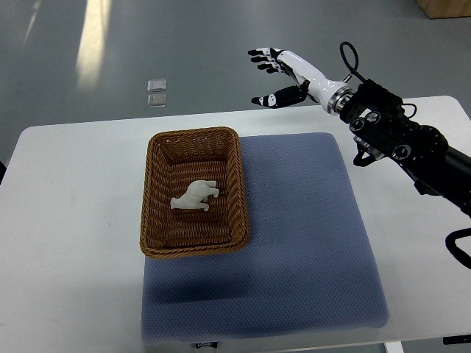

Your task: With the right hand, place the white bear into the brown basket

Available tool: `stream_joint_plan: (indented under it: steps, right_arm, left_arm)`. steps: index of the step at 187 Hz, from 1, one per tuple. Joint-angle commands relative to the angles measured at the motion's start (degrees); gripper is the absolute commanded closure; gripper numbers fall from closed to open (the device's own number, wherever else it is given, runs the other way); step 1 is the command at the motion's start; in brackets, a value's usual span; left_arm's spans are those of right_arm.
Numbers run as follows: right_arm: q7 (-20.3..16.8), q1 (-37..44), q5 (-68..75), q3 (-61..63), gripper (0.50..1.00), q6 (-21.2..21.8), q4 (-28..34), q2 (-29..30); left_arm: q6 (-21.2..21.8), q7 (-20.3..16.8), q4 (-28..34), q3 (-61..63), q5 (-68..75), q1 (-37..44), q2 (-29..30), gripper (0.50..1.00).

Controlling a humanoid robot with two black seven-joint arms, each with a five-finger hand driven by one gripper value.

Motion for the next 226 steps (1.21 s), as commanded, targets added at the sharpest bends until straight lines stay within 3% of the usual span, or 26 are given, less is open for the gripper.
stream_joint_plan:
  steps: [1, 44, 96, 226]
  right_arm:
    - [-2.5, -3.7, 9.8, 3.9, 0.579, -0.6, -0.7, -1.0]
    - [-2.5, -11.1, 29.4, 4.6, 0.576, -0.7, -1.3, -3.7]
    - [-1.8, -12.5, 47.4, 4.6, 0.574, -1.6, -2.2, -4.2]
    - [-1.6, -13.0, 48.5, 6.5, 0.576, -1.2, -2.1, -3.8]
  left_arm:
    - [0.0, 0.0, 0.0, 0.0, 0.0, 0.0, 0.0, 0.5]
    - [0.0, 0.0, 0.0, 0.0, 0.0, 0.0, 0.0, 0.5]
    - [0.0, 0.0, 0.0, 0.0, 0.0, 0.0, 0.0, 0.5]
    - [0.0, -0.1, 0.1, -0.2, 0.0, 0.0, 0.0, 0.5]
